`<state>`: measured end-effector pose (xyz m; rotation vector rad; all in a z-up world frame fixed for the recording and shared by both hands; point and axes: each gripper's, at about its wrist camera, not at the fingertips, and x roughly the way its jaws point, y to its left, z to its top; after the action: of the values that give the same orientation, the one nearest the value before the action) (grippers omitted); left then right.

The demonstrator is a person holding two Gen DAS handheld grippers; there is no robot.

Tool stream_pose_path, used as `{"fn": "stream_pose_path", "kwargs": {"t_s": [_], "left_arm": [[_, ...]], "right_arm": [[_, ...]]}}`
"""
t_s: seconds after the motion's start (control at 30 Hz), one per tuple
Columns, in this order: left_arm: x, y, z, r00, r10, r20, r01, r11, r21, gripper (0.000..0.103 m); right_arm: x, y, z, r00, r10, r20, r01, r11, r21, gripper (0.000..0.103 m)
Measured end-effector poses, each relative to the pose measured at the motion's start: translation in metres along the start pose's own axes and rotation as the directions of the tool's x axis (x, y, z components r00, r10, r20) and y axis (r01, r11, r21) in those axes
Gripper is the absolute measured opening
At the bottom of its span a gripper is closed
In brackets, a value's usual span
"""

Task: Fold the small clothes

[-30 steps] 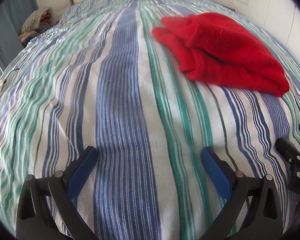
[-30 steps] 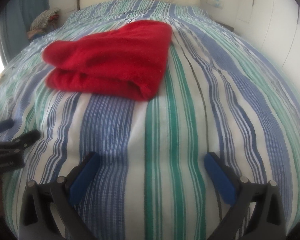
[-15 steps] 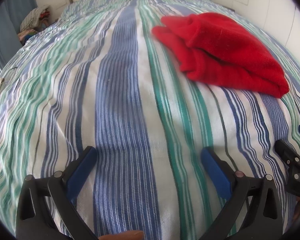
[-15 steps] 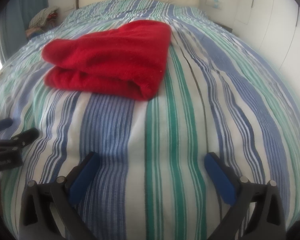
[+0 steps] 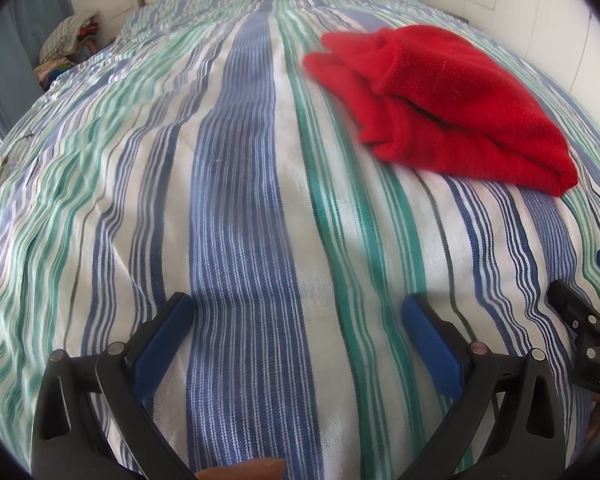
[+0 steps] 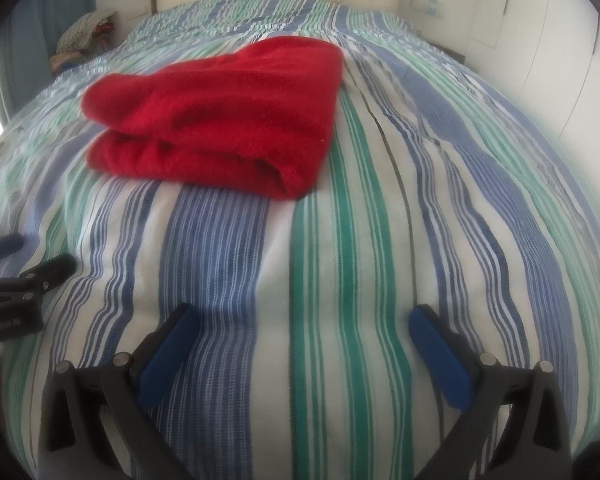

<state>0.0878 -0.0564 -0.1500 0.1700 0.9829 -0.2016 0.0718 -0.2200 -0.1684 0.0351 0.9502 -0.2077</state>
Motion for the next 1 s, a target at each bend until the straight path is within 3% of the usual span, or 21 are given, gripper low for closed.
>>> {"fn": "stream_pose_path", "kwargs": {"t_s": [1.0], "left_arm": [[0.0019, 0.0025, -0.0004, 1.000, -0.009, -0.001, 0.009, 1.000, -0.005, 0.103]], "right_arm": [[0.0003, 0.0012, 0.0003, 1.000, -0.002, -0.003, 0.002, 1.000, -0.002, 0.103]]}}
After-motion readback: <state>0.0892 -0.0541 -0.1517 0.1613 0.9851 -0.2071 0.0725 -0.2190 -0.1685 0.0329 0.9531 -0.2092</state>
